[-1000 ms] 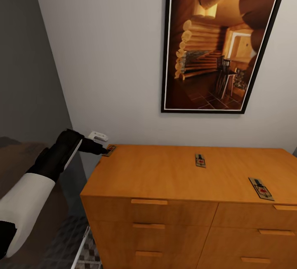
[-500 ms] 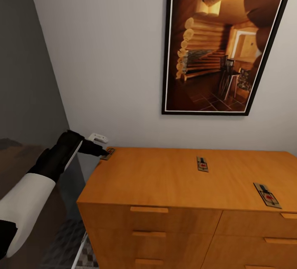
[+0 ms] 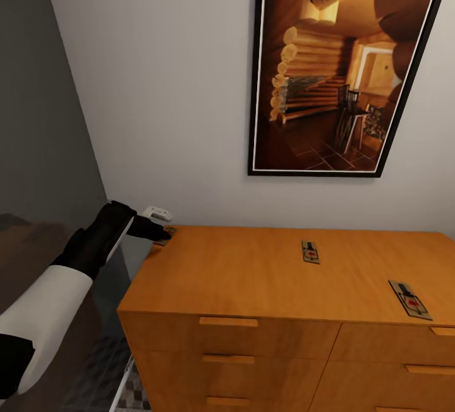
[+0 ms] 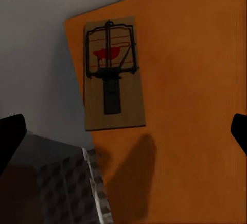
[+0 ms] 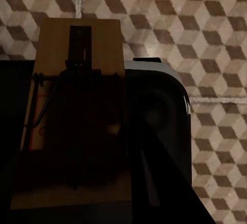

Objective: Take the four mousetraps from the cabinet in the bathroom and place them on the bathroom floor. Make sure all four end up on the same floor surface, and ensure that at least two of them are either under or directly next to the same bathroom sink.

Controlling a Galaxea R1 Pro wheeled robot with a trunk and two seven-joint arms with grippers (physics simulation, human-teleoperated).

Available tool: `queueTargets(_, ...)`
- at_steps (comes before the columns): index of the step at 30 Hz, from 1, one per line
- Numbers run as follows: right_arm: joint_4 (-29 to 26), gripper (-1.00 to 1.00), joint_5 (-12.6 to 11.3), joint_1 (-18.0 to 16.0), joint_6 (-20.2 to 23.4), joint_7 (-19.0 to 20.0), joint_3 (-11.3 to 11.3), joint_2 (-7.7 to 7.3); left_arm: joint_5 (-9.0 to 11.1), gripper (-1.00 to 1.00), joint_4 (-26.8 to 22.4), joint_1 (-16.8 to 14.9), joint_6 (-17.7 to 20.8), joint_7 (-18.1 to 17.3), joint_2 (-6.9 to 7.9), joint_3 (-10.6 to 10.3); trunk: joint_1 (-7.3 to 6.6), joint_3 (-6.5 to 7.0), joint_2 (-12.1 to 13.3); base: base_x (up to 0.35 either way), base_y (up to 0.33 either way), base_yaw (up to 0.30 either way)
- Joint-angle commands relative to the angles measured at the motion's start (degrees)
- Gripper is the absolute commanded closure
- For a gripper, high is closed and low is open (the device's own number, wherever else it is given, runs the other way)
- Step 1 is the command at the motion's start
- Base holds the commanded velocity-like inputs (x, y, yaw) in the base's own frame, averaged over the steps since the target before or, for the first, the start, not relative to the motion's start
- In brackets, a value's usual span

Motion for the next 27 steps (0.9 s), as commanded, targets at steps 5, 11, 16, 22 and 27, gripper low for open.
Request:
queueTargets(5, -0.09, 1.0, -0.33, 0.03, -0.09, -0.07, 0.19, 0.02, -0.6, -1.0, -0.1, -0.04, 0.06, -0.5, -0.49, -0.12, 0.0, -0.05, -0.03, 0.0, 0.0, 0.0)
queueTargets(11, -0.09, 1.0, -0.33, 0.03, -0.11, -0.07, 0.23, 0.02, -0.6, -1.0, -0.11, -0.04, 0.07, -0.53, -0.75, -0.05, 0.0, -0.05, -0.03, 0.0, 0.0, 0.0)
queueTargets(16, -0.09, 1.0, -0.33, 0.03, -0.1, -0.07, 0.26, 0.02, -0.57, -1.0, -0.02, -0.04, 0.07, -0.56, -0.65, -0.02, 0.0, -0.05, -0.03, 0.0, 0.0, 0.0)
queueTargets(22, -0.09, 1.0, -0.33, 0.03, -0.1, -0.07, 0.26, 0.02, -0.51, -1.0, 0.07, -0.04, 0.07, -0.52, -0.63, -0.03, 0.0, -0.05, -0.03, 0.011, 0.0, 0.0)
queueTargets(27, -0.09, 1.0, -0.33, 0.03, -0.13, -0.07, 0.26, 0.06, -0.51, -1.0, 0.35, -0.04, 0.03, -0.57, -0.62, 0.06, 0.0, -0.05, -0.03, 0.096, 0.0, 0.0)
